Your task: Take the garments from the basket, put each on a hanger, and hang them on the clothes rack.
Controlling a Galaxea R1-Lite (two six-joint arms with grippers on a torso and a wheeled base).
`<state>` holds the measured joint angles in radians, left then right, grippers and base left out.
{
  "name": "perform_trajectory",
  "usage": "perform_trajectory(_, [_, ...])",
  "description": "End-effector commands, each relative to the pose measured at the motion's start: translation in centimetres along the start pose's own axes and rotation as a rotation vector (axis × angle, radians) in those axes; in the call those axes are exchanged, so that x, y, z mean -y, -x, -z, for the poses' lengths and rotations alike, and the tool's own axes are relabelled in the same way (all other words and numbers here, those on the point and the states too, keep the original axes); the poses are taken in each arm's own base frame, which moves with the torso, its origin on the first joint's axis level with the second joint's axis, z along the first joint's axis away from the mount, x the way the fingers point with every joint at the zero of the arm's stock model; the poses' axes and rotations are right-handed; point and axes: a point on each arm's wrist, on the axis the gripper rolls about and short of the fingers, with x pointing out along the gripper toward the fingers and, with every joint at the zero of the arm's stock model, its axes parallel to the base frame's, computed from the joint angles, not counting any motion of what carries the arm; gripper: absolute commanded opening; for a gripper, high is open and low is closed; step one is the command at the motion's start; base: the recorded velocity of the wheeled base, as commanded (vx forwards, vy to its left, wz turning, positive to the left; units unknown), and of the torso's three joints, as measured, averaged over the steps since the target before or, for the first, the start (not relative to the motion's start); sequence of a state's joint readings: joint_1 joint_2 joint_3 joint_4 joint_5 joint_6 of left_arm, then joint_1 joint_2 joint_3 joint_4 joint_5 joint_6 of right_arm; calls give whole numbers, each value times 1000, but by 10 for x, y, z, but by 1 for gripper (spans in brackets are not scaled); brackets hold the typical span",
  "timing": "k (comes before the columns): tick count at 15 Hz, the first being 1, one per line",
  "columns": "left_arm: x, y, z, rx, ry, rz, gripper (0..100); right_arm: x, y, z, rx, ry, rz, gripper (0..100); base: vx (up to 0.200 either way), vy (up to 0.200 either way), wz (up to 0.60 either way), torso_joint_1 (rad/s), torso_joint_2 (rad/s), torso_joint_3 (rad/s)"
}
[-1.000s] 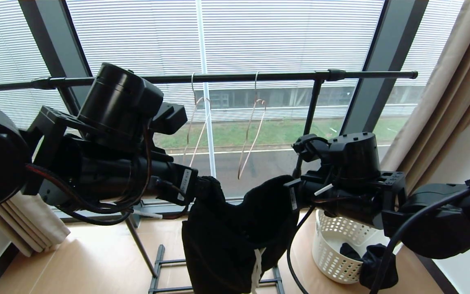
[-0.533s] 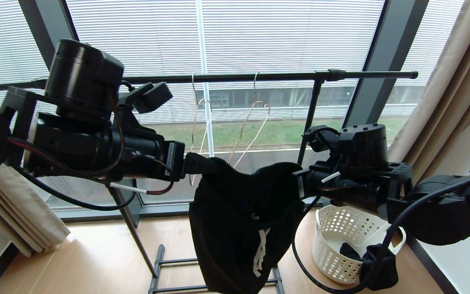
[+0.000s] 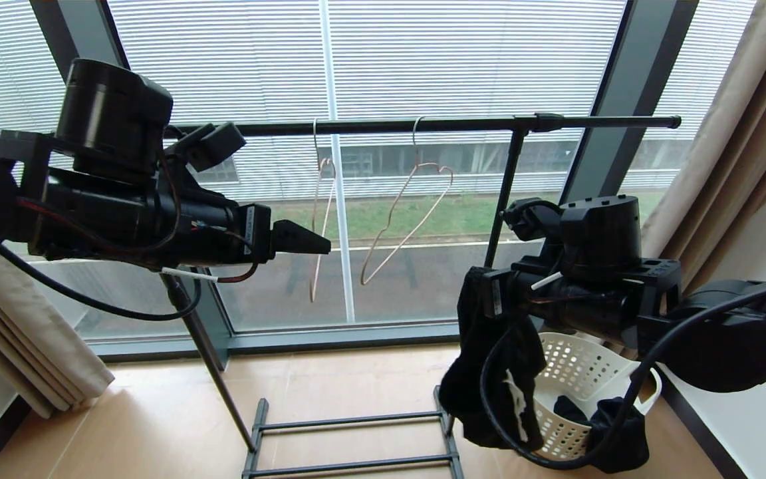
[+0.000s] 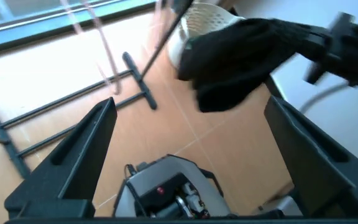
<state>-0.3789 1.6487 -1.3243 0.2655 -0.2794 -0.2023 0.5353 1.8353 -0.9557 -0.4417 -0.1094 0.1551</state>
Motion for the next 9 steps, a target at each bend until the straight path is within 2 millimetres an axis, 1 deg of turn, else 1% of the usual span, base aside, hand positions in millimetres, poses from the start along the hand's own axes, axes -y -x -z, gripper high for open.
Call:
perform_trajectory(1, [-10, -43, -6, -25, 0, -153, 100, 0, 2, -1, 5, 0, -1, 0, 0, 0, 0, 0, 0, 0])
perform_trajectory(2, [-12, -59, -9, -20, -8, -236, 100, 1, 2, -1, 6, -1, 2, 0, 0, 0, 0, 0, 0, 0])
perform_trajectory(3, [-14, -88, -16, 2, -24, -376, 100, 1, 2, -2, 7, -1, 1, 0, 0, 0, 0, 0, 0, 0])
perform_trajectory(6, [-7, -114, -29, 40, -37, -382, 100, 1, 4, -3, 14, -1, 16, 0, 0, 0, 0, 0, 0, 0])
perform_trajectory(7, [-7, -117, -31, 47, -38, -394, 100, 1, 4, -3, 14, -1, 17, 0, 0, 0, 0, 0, 0, 0])
perform_trajectory(9, [-11, -134, -38, 82, -39, -471, 100, 1, 5, -3, 16, -1, 17, 0, 0, 0, 0, 0, 0, 0])
